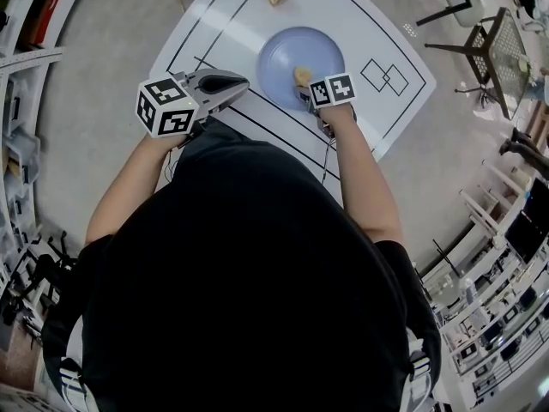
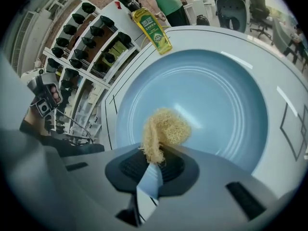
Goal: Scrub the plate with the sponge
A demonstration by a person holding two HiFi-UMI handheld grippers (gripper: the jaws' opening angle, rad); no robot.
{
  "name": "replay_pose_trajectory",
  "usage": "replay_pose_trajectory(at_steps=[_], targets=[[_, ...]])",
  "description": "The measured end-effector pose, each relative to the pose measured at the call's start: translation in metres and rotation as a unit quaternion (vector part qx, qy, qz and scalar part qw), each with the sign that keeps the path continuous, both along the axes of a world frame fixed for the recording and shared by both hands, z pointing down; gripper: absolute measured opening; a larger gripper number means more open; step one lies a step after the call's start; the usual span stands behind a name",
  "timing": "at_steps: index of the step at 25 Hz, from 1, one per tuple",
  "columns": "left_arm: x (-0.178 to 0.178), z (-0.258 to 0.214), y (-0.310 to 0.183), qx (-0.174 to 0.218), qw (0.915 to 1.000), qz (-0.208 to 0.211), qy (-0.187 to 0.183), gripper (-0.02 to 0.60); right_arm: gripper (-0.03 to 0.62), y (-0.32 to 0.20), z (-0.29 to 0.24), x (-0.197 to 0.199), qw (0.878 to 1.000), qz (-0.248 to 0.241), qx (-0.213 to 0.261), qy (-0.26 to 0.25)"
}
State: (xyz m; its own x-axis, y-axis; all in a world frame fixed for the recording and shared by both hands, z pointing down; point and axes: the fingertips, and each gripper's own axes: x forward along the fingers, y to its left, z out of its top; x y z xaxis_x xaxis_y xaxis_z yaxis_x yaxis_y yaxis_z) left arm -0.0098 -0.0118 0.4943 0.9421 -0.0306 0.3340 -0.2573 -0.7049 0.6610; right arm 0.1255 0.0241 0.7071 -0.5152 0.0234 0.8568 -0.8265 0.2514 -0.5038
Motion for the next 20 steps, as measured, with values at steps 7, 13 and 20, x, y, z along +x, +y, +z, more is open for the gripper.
replay_pose_trajectory(at_steps=[7, 13, 20], targets=[[-0.006, 0.000, 0.003, -0.001, 1.0000, -0.005, -0.003, 0.009, 0.043, -0.003, -0.001, -0.018, 1.000, -0.018, 0.000, -0.010], [-0.012, -0.001, 0.002, 0.001, 0.9999, -0.010, -0.004, 0.009, 0.043, -0.003, -0.001, -0.031, 0.999, -0.028, 0.003, -0.018], [-0.012, -0.005, 0.004, 0.006, 0.9999, -0.008, -0.005, 0.009, 0.043, -0.003, -0.005, -0.036, 0.999, -0.035, 0.008, -0.025]])
